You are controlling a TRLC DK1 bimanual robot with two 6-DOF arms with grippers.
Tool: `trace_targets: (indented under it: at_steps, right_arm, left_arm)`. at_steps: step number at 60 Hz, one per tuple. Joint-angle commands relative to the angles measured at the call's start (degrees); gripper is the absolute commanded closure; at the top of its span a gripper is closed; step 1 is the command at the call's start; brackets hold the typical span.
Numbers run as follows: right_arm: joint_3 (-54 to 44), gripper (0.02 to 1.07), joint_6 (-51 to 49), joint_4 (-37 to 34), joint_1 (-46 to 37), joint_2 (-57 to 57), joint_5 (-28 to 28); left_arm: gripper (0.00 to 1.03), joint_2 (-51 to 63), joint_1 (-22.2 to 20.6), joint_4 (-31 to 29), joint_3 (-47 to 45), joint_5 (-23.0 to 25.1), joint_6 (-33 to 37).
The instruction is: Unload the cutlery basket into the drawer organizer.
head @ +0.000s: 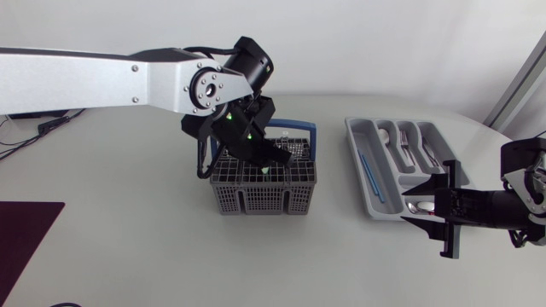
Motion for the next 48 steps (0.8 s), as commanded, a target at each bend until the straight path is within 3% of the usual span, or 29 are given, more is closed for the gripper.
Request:
trace_targets:
  at_steps: [1,34,48]
  right_arm:
    - [-1.85,0.44,1.22,-0.42,0.91,-0.72,-0.24]
    - [-5.10,0.44,14.31,-0.25,11.98,-9.86,-0.86]
    - [-4.83,0.41,26.36,4.15,19.54,-12.59,-0.60]
  left_arm:
    - [0.82,-0.63,0.32,-0.89,1.81,0.31,-1.69]
    - [0.84,-3.71,1.11,-1.33,2.34,3.38,-1.69]
    - [0.84,-5.38,1.55,-1.95,2.43,4.00,-1.69]
